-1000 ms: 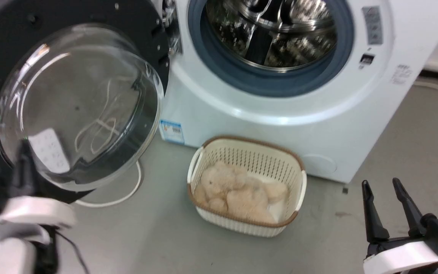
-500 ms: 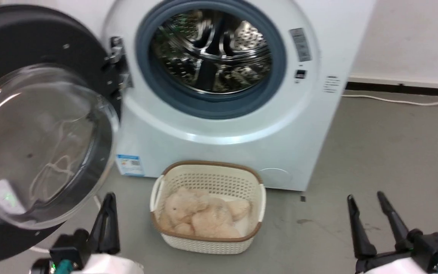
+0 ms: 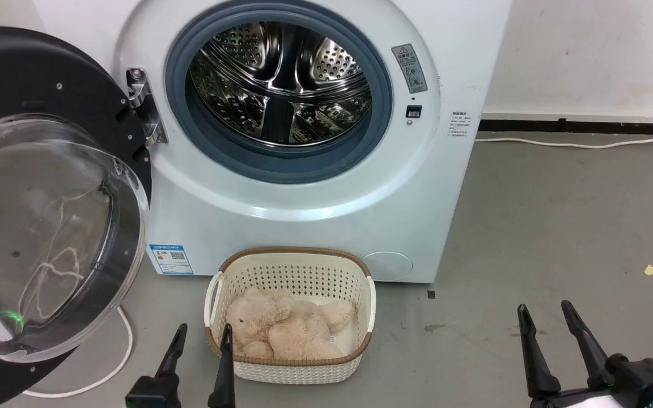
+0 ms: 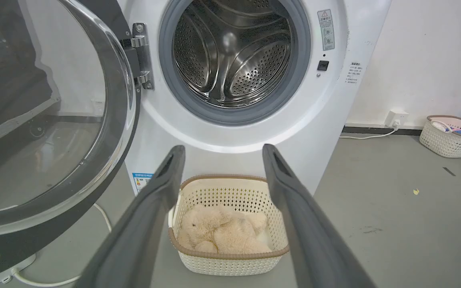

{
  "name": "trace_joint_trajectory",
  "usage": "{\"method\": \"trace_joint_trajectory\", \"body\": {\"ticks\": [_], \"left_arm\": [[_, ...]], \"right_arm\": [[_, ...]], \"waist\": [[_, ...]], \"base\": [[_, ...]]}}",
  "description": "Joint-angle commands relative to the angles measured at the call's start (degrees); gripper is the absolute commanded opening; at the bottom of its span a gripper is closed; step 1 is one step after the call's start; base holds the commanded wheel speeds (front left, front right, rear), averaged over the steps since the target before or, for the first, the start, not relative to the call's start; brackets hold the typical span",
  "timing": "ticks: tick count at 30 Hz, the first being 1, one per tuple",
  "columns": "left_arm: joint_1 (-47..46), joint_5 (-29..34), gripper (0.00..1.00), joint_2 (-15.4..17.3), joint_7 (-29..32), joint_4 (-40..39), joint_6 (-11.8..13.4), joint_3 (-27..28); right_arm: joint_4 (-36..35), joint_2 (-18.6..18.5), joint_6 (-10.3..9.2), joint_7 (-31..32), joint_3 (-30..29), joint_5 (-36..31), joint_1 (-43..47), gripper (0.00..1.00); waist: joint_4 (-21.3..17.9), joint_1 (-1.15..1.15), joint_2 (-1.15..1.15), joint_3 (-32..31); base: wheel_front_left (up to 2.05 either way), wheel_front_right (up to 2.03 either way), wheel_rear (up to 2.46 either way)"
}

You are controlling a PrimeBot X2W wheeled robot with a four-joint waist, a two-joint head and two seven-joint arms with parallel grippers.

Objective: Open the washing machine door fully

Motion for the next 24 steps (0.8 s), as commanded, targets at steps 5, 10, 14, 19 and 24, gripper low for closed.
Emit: {"method": "trace_joint_trajectory", "body": {"ticks": [5, 10, 14, 19, 24], "left_arm": [[0.53, 1.13, 1.0, -0.58, -0.31, 0.34, 0.27, -0.13], [0.34, 1.68, 1.0, -0.87, -0.31, 0.61, 0.1, -0.32], [0.2, 2.06, 1.0, -1.07, -0.31, 0.52, 0.16, -0.22], [0.1, 1.71, 0.0, -1.04, 0.06, 0.53, -0.1, -0.24], [-0.04, 2.21, 0.0, -1.3, 0.55, 0.37, -0.48, 0.29]], "right_arm": [[0.54, 0.2, 0.03, -0.04, 0.14, 0.12, 0.97, 1.0], [0.92, 0.2, 0.03, -0.01, 0.34, 0.34, 0.85, 1.0], [1.19, 0.2, 0.03, 0.37, 0.72, 0.35, 0.68, 1.0], [1.13, -0.01, -0.01, 0.58, 0.81, 0.0, -0.03, 0.0], [1.05, 0.0, -0.01, 0.97, 0.75, -0.31, -0.25, 0.0]], "waist": [[0.08, 0.0, 0.0, -0.11], [0.2, 0.0, 0.0, -0.05], [0.27, 0.0, 0.0, 0.03], [0.31, 0.0, 0.0, 0.07], [0.33, 0.0, 0.0, 0.15]], "base": [[0.0, 0.0, 0.0], [0.0, 0.0, 0.0], [0.0, 0.0, 0.0], [0.0, 0.0, 0.0], [0.0, 0.0, 0.0]]}}
